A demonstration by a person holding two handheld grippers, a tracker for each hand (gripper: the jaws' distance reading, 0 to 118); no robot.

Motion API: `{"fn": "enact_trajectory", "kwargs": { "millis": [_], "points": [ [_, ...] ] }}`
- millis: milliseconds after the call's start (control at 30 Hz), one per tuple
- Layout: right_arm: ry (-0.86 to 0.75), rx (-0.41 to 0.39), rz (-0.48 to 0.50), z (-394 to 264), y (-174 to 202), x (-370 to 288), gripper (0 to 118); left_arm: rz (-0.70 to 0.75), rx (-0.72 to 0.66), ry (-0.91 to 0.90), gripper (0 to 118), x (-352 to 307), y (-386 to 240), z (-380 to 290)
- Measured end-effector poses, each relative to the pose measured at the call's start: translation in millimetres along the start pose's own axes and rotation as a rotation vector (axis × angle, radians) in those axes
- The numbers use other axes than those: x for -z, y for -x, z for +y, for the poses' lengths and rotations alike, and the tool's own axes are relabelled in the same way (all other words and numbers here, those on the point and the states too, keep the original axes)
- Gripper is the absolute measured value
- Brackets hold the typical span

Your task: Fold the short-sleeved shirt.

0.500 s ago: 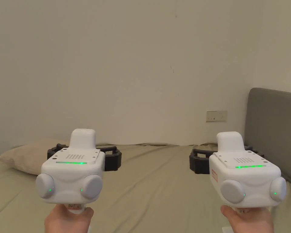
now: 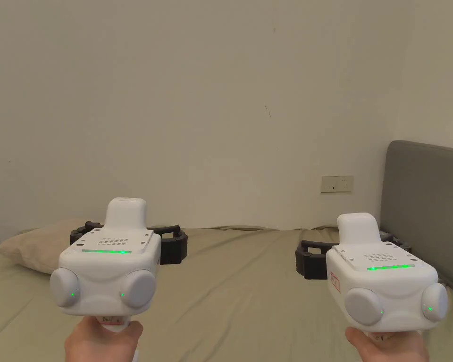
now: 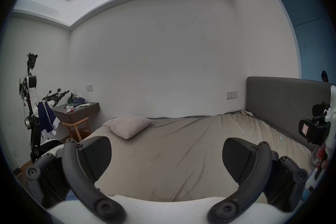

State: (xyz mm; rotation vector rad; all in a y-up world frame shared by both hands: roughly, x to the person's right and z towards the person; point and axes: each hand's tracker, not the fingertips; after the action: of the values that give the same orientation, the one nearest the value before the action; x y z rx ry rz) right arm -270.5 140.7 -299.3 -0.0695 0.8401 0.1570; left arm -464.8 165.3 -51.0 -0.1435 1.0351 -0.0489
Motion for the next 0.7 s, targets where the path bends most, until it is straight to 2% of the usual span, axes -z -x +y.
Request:
{"fn": "enact_trajectory", "kwargs": {
  "millis": [700],
  "points": [
    [-0.024, 0.003, 0.006, 3.5, -0.9, -3.6, 118, -0.017, -0.033, -0.008, 118, -1.5, 6.9, 5.5]
  ]
}}
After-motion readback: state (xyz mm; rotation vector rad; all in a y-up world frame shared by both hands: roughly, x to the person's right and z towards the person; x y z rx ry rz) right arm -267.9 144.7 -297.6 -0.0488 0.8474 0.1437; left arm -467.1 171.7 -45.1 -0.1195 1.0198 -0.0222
